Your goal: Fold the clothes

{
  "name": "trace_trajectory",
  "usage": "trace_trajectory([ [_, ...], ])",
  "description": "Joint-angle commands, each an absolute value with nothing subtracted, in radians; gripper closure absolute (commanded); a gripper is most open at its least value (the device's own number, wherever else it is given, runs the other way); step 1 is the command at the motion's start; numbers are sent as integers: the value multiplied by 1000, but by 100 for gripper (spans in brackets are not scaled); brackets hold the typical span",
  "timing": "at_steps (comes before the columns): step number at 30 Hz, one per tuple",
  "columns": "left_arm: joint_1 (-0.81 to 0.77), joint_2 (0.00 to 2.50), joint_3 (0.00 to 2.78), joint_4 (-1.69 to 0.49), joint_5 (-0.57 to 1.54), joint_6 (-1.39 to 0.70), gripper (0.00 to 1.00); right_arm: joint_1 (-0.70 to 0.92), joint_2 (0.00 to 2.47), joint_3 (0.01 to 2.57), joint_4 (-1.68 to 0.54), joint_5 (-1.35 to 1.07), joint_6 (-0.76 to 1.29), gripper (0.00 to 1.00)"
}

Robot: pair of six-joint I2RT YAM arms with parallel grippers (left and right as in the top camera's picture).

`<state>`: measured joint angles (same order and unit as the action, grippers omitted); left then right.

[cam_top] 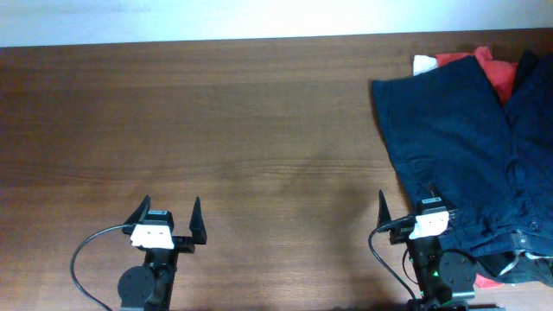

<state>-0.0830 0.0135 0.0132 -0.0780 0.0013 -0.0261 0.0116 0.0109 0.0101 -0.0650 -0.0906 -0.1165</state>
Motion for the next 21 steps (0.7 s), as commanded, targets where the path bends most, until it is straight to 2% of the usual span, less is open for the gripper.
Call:
trace_trajectory([
  [1,-86,6,9,-81,20,-14,1,5,6,6,-72,-84,-123,1],
  [21,-86,6,9,-80,23,-14,1,6,6,6,-72,-85,-99,1],
])
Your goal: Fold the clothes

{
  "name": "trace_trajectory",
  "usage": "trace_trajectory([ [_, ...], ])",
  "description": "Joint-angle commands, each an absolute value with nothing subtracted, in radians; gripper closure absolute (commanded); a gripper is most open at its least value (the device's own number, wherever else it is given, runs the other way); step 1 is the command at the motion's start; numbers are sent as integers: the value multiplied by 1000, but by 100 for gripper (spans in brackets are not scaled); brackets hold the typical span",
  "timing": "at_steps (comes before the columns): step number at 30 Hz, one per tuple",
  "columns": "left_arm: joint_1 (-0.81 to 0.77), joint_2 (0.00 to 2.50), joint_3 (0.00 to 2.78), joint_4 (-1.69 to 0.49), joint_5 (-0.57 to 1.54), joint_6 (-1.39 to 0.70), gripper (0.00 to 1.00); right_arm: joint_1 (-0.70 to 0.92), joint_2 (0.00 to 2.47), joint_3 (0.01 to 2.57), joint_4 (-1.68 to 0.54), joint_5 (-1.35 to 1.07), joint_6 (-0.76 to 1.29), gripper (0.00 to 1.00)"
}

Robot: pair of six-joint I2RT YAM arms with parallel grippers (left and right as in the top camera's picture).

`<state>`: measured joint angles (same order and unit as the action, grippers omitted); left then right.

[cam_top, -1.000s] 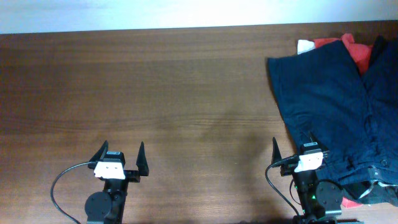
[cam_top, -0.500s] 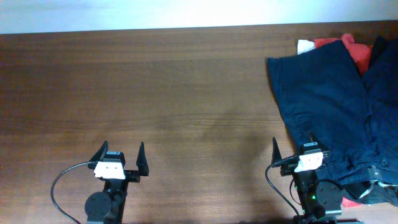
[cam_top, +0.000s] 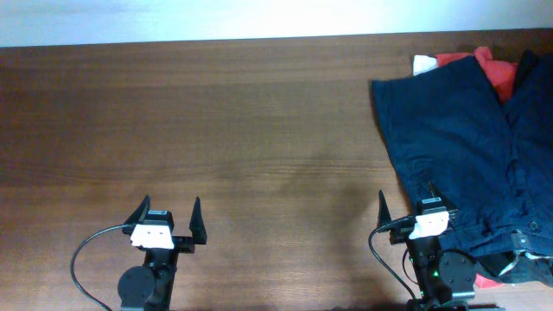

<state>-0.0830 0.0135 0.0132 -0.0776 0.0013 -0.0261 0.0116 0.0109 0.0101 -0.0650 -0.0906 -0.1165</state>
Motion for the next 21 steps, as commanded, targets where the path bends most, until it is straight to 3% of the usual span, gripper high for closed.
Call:
trace_trajectory([
  [1,-86,6,9,-80,23,-14,1,5,6,6,-72,-84,-85,1],
  [7,-87,23,62,-89,23,-15,1,5,10,39,-80,-57,10,1],
  [12,-87,202,208,-186,24,-15,1,5,124,189,-186,-20,9,1],
  [16,-87,467,380,-223,23,-14,1,5,355,394,-278,-14,9,1],
  [21,-87,766,624,-388,24,-14,1,5,798,801,-572,-14,9,1],
])
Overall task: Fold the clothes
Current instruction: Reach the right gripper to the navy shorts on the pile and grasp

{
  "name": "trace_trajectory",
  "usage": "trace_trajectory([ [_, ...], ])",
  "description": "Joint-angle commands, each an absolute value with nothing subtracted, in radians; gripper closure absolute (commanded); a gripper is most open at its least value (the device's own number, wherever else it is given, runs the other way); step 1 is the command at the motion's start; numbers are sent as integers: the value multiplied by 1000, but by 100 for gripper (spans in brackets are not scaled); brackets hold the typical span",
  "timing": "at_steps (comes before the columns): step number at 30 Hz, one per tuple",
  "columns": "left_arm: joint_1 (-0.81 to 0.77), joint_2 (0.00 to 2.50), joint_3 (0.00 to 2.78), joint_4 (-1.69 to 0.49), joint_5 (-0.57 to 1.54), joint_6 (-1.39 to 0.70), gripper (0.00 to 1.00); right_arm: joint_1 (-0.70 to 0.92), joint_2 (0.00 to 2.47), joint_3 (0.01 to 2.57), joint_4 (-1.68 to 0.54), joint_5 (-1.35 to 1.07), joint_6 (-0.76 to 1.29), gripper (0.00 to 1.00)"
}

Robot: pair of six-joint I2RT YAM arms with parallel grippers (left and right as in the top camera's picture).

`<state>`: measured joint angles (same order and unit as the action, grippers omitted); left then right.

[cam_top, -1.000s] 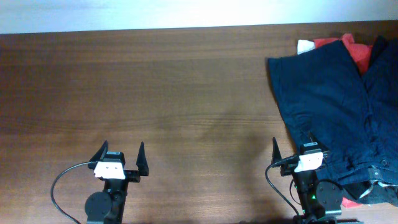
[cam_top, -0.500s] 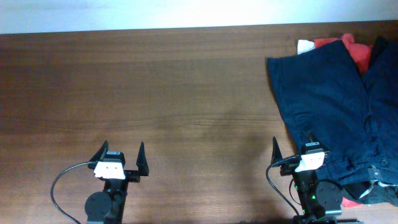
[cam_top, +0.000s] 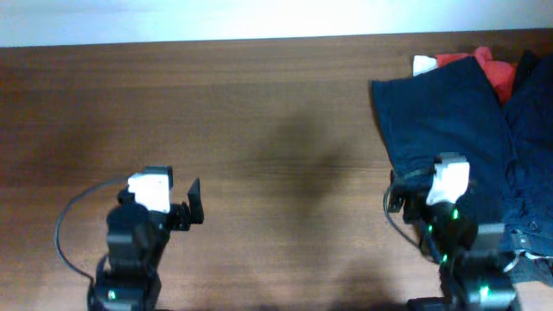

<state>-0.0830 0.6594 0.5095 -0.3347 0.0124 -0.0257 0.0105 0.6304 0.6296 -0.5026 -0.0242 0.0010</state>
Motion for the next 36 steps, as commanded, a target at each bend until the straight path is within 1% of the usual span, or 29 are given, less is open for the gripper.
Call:
trace_trajectory([
  [1,-87,796,652,-407,24,-14,1,5,858,856,-605,-14,9,1],
  [3,-87,881,725,-461,34,-14,1,5,1052,1016,-701,-14,0,1],
  [4,-87,921,758,-483,57,-14,1,5,1144,1084,-746,-13,-35,1],
  [5,-87,978,804,-510,91,-14,1,5,1301,1198,-825,0,-117,1],
  [7,-87,1039,848,-520,115,-14,1,5,1501,1352,-920,14,-153,1],
  [8,-87,1086,879,-519,117,-14,1,5,1597,1420,-926,-10,-153,1],
  [9,-87,1108,886,-513,117,-14,1,5,1670,1449,-881,-14,-153,1],
  [10,-87,1128,886,-506,117,-14,1,5,1742,1450,-796,-5,-153,11],
  [12,-87,1151,886,-506,117,-14,1,6,1839,1450,-704,17,-141,21],
  [13,-87,1163,886,-506,117,-14,1,6,1913,1450,-640,16,-141,31],
  [14,-87,1163,886,-506,117,-14,1,6,1959,1450,-594,17,-141,36],
  [15,-87,1163,886,-506,117,-14,1,6,1987,1450,-569,28,-140,39],
  [16,-87,1163,886,-506,117,-14,1,6,2027,1450,-537,66,-102,39],
  [19,-87,1163,886,-506,117,-14,1,6,2086,1450,-486,112,-96,39],
  [21,-87,1163,886,-506,117,-14,1,6,2100,1449,-455,171,-96,44],
  [23,-87,1163,886,-506,117,-14,1,6,2101,1449,-452,173,-96,45],
  [24,-87,1164,886,-506,117,-14,1,6,2101,1449,-448,173,-96,48],
  [26,-87,1163,886,-506,117,-14,1,6,2101,1444,-450,173,-96,58],
  [27,-87,1164,886,-506,117,-14,1,6,2101,1436,-453,173,-96,66],
  [29,-87,1164,886,-506,117,-14,1,6,2101,1418,-452,170,-96,66],
  [31,-87,1163,886,-506,117,-14,1,6,2101,1414,-450,170,-96,76],
  [32,-87,1163,886,-506,117,-14,1,6,2101,1414,-448,170,-96,91],
  [33,-87,1163,886,-506,117,-14,1,6,2101,1414,-448,169,-96,96],
  [36,-87,1164,886,-506,117,-14,1,6,2089,1449,-495,157,-96,96],
])
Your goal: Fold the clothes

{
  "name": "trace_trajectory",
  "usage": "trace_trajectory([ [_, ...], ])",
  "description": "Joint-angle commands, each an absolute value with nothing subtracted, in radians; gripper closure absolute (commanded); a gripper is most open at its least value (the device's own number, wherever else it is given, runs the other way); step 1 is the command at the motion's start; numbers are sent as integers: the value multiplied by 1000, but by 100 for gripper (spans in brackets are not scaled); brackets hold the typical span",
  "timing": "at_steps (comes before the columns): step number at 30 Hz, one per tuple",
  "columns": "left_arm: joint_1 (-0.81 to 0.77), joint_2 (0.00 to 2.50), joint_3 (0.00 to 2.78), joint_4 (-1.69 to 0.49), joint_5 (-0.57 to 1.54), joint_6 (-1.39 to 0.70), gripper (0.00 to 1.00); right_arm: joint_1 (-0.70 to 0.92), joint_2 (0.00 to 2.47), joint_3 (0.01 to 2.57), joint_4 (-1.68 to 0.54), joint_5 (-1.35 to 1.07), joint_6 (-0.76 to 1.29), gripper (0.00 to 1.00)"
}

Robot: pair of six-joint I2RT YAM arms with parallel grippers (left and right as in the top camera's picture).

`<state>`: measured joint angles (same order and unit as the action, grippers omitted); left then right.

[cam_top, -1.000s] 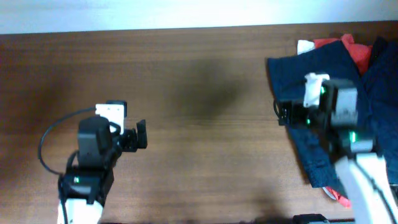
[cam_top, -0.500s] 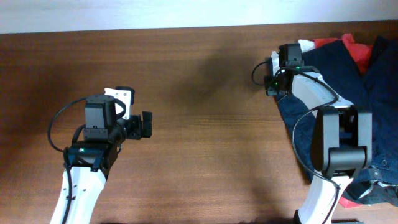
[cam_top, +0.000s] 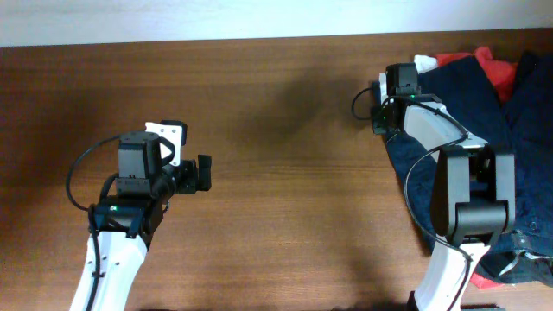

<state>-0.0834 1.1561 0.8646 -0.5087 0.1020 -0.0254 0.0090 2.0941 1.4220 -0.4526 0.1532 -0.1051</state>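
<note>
Dark navy trousers (cam_top: 467,112) lie spread at the table's right side, one leg reaching toward the far edge. My right gripper (cam_top: 381,95) has reached out to the far left corner of that leg; its fingers are hidden under the wrist, so I cannot say whether it touches or grips the cloth. At the left, my left gripper (cam_top: 197,174) hangs over bare wood, well away from the clothes, its fingers apart and holding nothing.
A red garment (cam_top: 497,71) and a small white piece (cam_top: 423,62) stick out from under the trousers at the far right. More red cloth shows at the near right corner (cam_top: 488,281). The brown wooden table (cam_top: 276,130) runs left from the clothes.
Both arms have stretched farther from their bases. The right gripper went from the trousers' near part to the far left corner of the leg. The left gripper is farther out and turned right.
At the first two moments both arms sat folded at the near edge with their grippers open and the trousers lying spread. Then both arms were raised and partly extended. Now the right one is at the trousers' far corner and the left hovers over the bare table.
</note>
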Motion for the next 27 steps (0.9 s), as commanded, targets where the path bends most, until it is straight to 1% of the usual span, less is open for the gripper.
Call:
trace_trajectory([
  [1,-87,1164,886,-506,116,-14,1,6,2072,1485,-529,152,-97,96],
  [3,-87,1164,886,-506,116,-14,1,6,2037,1666,-659,126,-97,96],
  [4,-87,1164,886,-506,116,-14,1,7,2031,1831,-803,45,-96,96],
  [5,-87,1163,886,-506,116,-14,1,7,2031,1934,-883,-7,-96,96],
  [6,-87,1164,886,-506,116,-14,1,7,2031,1996,-903,-12,-96,96],
  [8,-87,1163,886,-506,116,-14,1,17,2031,2028,-931,-96,-97,96],
  [9,-87,1164,886,-506,116,-14,1,44,2031,2046,-939,-216,-96,96],
  [10,-87,1163,886,-506,116,-14,1,79,2031,2062,-929,-314,-85,96],
  [11,-87,1164,886,-506,116,-14,1,150,2031,2067,-872,-392,-38,96],
  [13,-87,1164,886,-503,116,-14,1,284,2038,2067,-801,-398,-33,96],
  [15,-87,1163,886,-503,116,-14,1,416,2065,2067,-797,-395,-37,96],
  [16,-87,1163,886,-503,116,-14,1,473,2082,2066,-809,-387,-37,90],
  [17,-87,1163,886,-502,116,-14,1,515,2093,2066,-815,-357,-49,57],
  [18,-87,1164,886,-502,116,-14,1,529,2094,2066,-814,-318,-48,41],
  [19,-87,1163,886,-502,116,-14,1,537,2093,2067,-813,-212,-48,1],
  [21,-87,1164,886,-502,117,-14,1,513,2085,2067,-849,-67,-46,1],
  [22,-87,1163,886,-502,117,-14,1,485,2072,2067,-903,-27,-43,1],
  [24,-87,1163,886,-503,117,-14,1,410,2041,2067,-1040,-6,-43,1],
  [27,-87,1163,886,-503,149,-14,1,240,1988,2067,-1273,-14,47,1],
])
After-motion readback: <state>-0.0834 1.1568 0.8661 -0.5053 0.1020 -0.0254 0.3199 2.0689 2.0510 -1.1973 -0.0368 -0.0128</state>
